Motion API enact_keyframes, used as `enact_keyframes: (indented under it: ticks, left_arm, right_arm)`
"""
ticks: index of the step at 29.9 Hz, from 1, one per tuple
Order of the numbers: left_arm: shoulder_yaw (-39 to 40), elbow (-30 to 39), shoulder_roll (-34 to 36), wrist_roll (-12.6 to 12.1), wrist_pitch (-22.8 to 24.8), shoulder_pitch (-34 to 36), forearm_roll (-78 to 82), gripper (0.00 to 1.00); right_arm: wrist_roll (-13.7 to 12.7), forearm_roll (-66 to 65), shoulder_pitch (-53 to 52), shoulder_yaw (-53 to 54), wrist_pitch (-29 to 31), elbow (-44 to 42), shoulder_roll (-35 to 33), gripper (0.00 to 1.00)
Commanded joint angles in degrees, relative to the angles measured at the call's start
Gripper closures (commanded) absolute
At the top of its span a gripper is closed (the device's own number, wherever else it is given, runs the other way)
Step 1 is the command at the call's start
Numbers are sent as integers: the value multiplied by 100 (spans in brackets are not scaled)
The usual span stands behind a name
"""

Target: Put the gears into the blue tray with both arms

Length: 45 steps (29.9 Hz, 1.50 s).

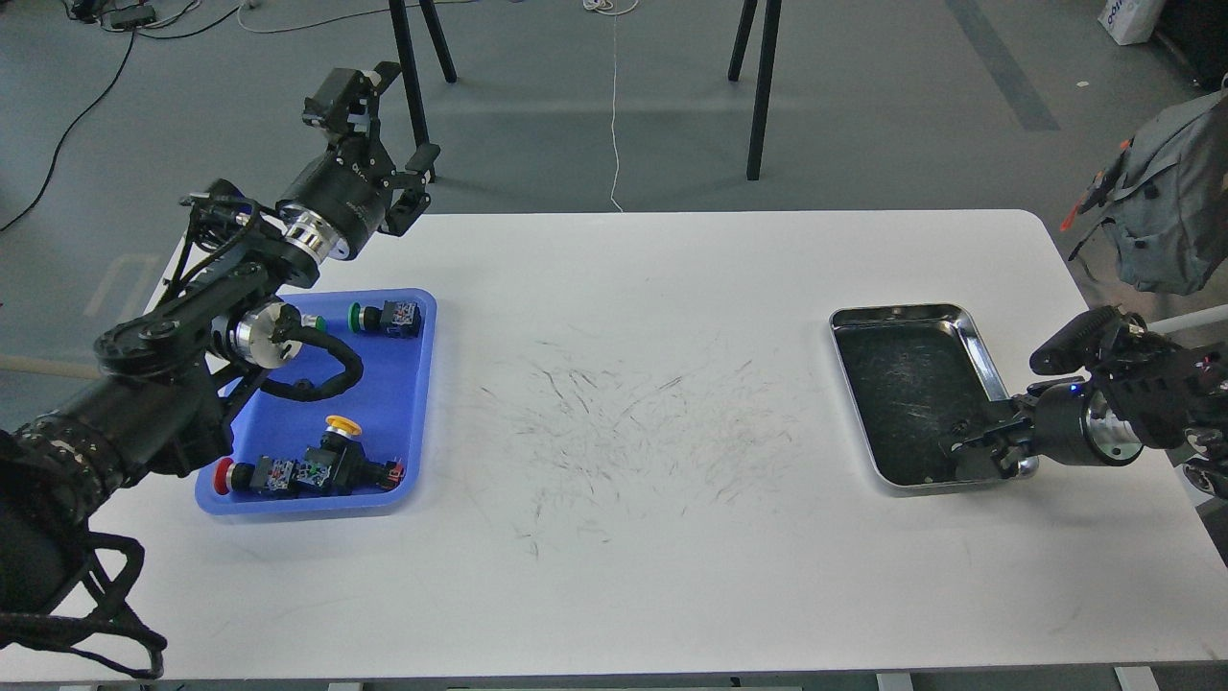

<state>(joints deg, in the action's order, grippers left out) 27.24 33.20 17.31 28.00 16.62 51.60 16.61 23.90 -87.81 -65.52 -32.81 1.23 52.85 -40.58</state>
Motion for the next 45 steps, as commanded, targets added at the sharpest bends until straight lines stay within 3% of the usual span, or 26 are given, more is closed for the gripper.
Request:
enact_keyframes:
  ticks: [1,21,24,45]
  left_arm:
    - [0,-7,0,0,-1,-9,0,0]
    - [-44,-7,-18,0,-115,-1,9,0]
    - [-52,-7,-26,0,-116,-1,9,0]
    - [-52,-7,-26,0,-116,-27,9,0]
  right_arm:
    - [0,0,4,-6,-9,-3,76,32]
    - [0,9,39,-15,-79,-258,50,36]
    - [0,9,66,-15,-79,-267,67,44]
    - [0,36,57,56,-140,-214,146,65]
